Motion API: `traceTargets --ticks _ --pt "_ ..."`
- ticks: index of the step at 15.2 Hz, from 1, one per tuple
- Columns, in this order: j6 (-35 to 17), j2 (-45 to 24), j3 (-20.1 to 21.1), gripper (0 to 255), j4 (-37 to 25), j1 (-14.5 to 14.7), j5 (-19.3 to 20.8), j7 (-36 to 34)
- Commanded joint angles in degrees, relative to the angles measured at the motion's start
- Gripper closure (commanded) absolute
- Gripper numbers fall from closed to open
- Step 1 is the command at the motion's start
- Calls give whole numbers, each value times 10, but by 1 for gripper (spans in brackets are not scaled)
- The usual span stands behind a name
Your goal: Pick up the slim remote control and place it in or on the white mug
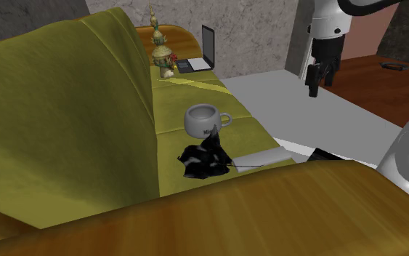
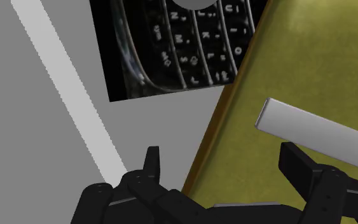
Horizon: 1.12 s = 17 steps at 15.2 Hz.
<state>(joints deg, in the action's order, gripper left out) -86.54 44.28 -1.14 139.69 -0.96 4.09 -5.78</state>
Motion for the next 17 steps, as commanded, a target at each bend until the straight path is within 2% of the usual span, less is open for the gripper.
traceTargets --ticks 1,17 --pt "0 0 0 0 0 0 0 0" --pt "-326 -148 25 0 115 175 -40 246"
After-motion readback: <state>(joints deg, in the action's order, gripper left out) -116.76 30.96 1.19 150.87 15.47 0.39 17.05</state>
